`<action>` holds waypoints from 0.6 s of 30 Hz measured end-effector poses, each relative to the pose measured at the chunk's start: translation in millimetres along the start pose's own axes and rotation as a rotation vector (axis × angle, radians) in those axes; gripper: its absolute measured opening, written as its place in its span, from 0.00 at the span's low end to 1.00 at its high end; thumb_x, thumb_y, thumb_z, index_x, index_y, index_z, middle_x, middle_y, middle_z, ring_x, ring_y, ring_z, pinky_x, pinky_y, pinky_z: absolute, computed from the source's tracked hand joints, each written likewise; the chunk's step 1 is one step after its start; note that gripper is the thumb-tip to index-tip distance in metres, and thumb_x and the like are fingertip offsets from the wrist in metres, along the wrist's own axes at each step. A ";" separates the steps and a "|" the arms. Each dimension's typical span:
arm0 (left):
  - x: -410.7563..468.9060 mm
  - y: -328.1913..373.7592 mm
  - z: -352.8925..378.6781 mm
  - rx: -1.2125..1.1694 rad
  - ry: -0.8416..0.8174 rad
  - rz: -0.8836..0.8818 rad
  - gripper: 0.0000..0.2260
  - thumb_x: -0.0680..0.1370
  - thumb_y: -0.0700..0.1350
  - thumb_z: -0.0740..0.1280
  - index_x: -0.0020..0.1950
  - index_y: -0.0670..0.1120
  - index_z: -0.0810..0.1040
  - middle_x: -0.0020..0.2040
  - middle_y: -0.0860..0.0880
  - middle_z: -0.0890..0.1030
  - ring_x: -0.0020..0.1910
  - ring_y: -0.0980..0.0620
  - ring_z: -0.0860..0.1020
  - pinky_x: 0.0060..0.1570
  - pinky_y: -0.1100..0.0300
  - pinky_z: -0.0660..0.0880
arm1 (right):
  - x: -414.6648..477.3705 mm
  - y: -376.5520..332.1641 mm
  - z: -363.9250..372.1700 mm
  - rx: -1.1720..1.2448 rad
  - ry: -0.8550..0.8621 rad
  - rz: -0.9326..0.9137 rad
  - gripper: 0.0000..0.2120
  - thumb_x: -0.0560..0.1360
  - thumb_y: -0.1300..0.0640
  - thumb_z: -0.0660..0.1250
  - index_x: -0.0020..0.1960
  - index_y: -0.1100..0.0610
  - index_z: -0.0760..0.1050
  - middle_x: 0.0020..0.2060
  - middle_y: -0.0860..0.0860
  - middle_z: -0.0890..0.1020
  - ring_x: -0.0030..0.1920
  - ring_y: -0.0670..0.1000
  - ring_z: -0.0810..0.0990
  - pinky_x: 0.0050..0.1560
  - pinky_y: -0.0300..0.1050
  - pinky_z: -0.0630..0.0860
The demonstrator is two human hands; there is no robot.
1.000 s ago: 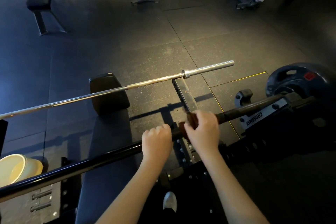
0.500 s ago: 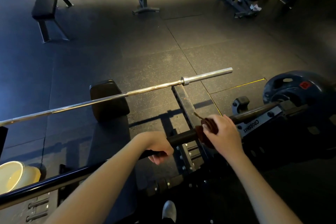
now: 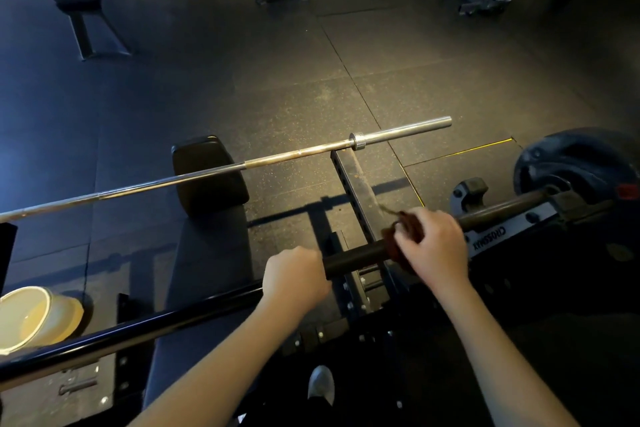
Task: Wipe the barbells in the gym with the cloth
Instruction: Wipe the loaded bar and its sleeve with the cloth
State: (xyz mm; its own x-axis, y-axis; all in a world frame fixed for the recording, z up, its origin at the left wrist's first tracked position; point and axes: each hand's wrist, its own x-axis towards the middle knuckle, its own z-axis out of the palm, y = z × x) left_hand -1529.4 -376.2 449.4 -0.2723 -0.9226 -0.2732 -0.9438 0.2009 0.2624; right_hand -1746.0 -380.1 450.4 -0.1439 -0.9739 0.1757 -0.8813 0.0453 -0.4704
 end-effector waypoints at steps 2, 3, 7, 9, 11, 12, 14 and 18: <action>-4.6 2.9 6.1 0.043 0.106 0.004 0.07 0.81 0.52 0.61 0.52 0.49 0.74 0.37 0.56 0.69 0.31 0.58 0.67 0.29 0.64 0.59 | 1.1 -2.0 2.5 0.021 0.115 0.191 0.09 0.73 0.56 0.71 0.51 0.58 0.77 0.43 0.48 0.77 0.51 0.53 0.77 0.59 0.52 0.72; -7.2 4.9 9.7 0.087 0.150 -0.002 0.07 0.80 0.51 0.63 0.50 0.49 0.74 0.37 0.55 0.70 0.31 0.57 0.68 0.30 0.64 0.60 | -3.1 -10.9 8.4 0.048 0.165 0.245 0.10 0.72 0.56 0.71 0.51 0.58 0.77 0.45 0.49 0.79 0.53 0.53 0.77 0.64 0.53 0.71; -9.8 4.1 22.9 0.211 0.289 0.025 0.16 0.62 0.43 0.80 0.31 0.46 0.72 0.23 0.51 0.70 0.18 0.55 0.66 0.23 0.64 0.55 | -31.4 -47.1 32.8 0.128 0.096 -0.023 0.10 0.73 0.51 0.66 0.49 0.57 0.77 0.43 0.48 0.79 0.47 0.46 0.74 0.60 0.46 0.70; -8.6 2.2 26.1 0.208 0.347 0.028 0.18 0.59 0.42 0.82 0.29 0.45 0.71 0.22 0.51 0.69 0.16 0.55 0.65 0.23 0.65 0.54 | -30.0 -39.2 27.2 0.107 0.003 -0.177 0.12 0.75 0.47 0.63 0.49 0.56 0.77 0.42 0.47 0.80 0.46 0.44 0.74 0.58 0.45 0.69; -9.1 4.4 24.0 0.179 0.360 0.042 0.18 0.59 0.44 0.82 0.31 0.45 0.72 0.23 0.51 0.70 0.18 0.55 0.63 0.22 0.65 0.55 | -18.1 -22.2 16.2 0.065 0.022 -0.145 0.11 0.75 0.49 0.64 0.48 0.56 0.78 0.40 0.46 0.78 0.45 0.45 0.73 0.57 0.48 0.71; -9.9 5.0 22.8 0.152 0.346 0.053 0.17 0.61 0.46 0.81 0.33 0.45 0.73 0.25 0.51 0.71 0.20 0.56 0.63 0.23 0.64 0.56 | -12.9 -15.8 11.7 0.064 0.060 -0.064 0.09 0.75 0.51 0.67 0.48 0.57 0.77 0.40 0.45 0.76 0.45 0.46 0.74 0.57 0.50 0.72; -11.3 5.6 15.6 0.091 0.276 0.030 0.11 0.73 0.51 0.73 0.46 0.47 0.75 0.35 0.53 0.73 0.29 0.56 0.69 0.29 0.63 0.64 | -10.1 -13.4 10.0 0.091 0.117 0.098 0.06 0.74 0.56 0.71 0.48 0.57 0.77 0.41 0.45 0.76 0.48 0.47 0.73 0.62 0.56 0.72; 2.5 -7.8 -13.6 -0.212 -0.209 0.047 0.14 0.76 0.51 0.68 0.59 0.48 0.72 0.45 0.54 0.74 0.41 0.55 0.74 0.42 0.62 0.71 | -16.5 -12.8 11.3 0.154 0.048 0.107 0.08 0.74 0.56 0.70 0.52 0.56 0.76 0.47 0.46 0.77 0.55 0.48 0.73 0.67 0.59 0.69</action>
State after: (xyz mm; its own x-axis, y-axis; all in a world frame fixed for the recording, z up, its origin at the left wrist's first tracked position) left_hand -1520.1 -384.5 459.2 -0.3681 -0.8217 -0.4352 -0.8752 0.1482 0.4605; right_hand -1727.3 -367.1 443.7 -0.2577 -0.9534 0.1568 -0.7812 0.1102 -0.6145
